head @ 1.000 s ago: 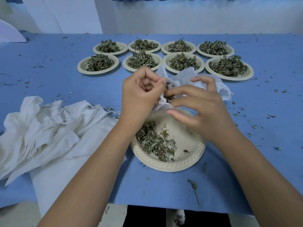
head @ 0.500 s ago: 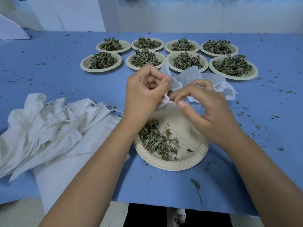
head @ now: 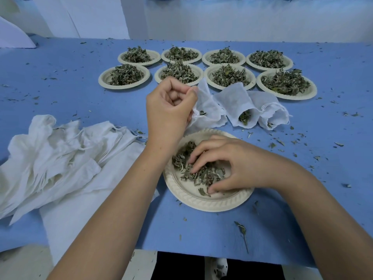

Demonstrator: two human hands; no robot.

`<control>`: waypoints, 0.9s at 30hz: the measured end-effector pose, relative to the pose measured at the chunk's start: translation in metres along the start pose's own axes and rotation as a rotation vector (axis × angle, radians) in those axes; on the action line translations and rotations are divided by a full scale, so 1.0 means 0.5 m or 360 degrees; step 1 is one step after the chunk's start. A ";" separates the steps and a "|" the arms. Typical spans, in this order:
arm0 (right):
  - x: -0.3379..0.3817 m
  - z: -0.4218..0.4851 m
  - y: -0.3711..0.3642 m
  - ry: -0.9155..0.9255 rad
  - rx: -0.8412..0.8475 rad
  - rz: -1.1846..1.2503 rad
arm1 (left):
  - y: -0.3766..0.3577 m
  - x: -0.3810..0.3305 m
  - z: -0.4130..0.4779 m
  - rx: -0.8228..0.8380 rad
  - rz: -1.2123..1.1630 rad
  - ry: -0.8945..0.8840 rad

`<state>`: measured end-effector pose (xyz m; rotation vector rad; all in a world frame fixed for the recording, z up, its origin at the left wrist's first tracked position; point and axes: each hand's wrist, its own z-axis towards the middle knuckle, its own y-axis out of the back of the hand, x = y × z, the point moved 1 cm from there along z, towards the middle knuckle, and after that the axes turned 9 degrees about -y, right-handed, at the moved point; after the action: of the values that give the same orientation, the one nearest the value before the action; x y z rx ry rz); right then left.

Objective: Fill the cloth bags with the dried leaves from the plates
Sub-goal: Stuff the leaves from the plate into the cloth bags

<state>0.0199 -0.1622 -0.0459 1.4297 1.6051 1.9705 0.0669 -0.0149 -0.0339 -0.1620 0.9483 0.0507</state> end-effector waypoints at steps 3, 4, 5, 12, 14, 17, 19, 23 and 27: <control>0.009 0.003 -0.009 0.0053 0.0035 0.0084 | -0.001 0.000 -0.001 0.0022 0.0011 -0.0007; 0.011 0.005 -0.014 0.0064 0.0034 0.0106 | -0.001 0.000 -0.002 0.0029 0.0013 -0.0011; 0.013 0.006 -0.016 0.0068 0.0013 0.0112 | -0.002 0.001 -0.002 0.0032 0.0016 -0.0014; 0.001 -0.009 0.021 0.0083 -0.0330 0.0355 | -0.001 0.001 -0.002 0.0017 0.0006 -0.0008; 0.002 -0.013 0.026 0.0101 -0.0379 0.0470 | -0.002 0.001 -0.002 0.0021 0.0013 -0.0013; 0.002 -0.020 0.035 0.0156 -0.0485 0.0745 | -0.001 0.001 -0.002 0.0020 0.0020 -0.0015; 0.001 -0.023 0.044 0.0241 -0.0633 0.0928 | -0.001 0.002 -0.001 0.0028 0.0025 -0.0010; 0.000 -0.023 0.050 0.0366 -0.0916 0.1282 | -0.005 0.004 -0.002 0.0134 0.0049 -0.0032; -0.009 -0.014 0.049 0.0269 -0.1248 0.1604 | -0.008 0.006 -0.006 0.0224 0.0023 -0.0011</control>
<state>0.0262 -0.1791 -0.0270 1.8432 -0.0937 2.7629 0.0665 -0.0193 -0.0375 -0.0252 0.9428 -0.0020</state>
